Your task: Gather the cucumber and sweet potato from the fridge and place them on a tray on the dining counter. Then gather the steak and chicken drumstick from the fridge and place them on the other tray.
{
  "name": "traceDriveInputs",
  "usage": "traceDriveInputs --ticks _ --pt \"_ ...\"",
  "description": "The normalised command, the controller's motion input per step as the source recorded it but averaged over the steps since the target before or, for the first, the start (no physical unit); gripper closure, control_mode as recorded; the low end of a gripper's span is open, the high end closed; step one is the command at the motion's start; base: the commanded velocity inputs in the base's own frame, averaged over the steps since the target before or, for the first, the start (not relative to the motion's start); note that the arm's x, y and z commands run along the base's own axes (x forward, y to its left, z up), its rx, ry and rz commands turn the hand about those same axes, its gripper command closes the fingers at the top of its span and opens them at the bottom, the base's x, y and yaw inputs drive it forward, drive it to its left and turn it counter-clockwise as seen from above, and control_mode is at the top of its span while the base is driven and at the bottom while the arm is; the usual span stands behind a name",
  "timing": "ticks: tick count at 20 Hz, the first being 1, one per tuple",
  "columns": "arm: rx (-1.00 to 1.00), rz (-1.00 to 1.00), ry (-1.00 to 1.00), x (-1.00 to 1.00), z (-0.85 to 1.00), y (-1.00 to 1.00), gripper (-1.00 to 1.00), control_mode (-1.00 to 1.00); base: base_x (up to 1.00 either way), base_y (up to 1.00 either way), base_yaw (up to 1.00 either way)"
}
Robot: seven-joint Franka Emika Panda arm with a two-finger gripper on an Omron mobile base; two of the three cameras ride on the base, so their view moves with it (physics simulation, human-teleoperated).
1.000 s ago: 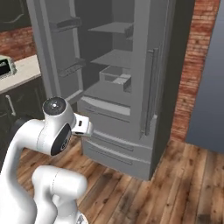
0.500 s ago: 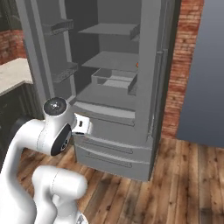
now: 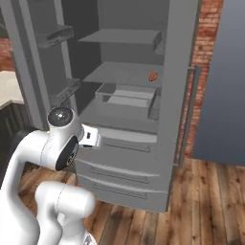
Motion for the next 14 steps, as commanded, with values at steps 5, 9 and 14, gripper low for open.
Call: traceDriveInputs --ticks 5,9,14 --pt "0.0 0.0 0.0 0.0 0.0 0.0 -1.0 1.0 0.66 0.2 -0.18" --pt "0.0 0.0 0.0 0.0 0.0 0.0 -1.0 1.0 0.64 0.16 -0.16" --pt "0.0 0.0 0.0 0.0 0.0 0.0 -1.0 1.0 0.6 0.18 -0.11"
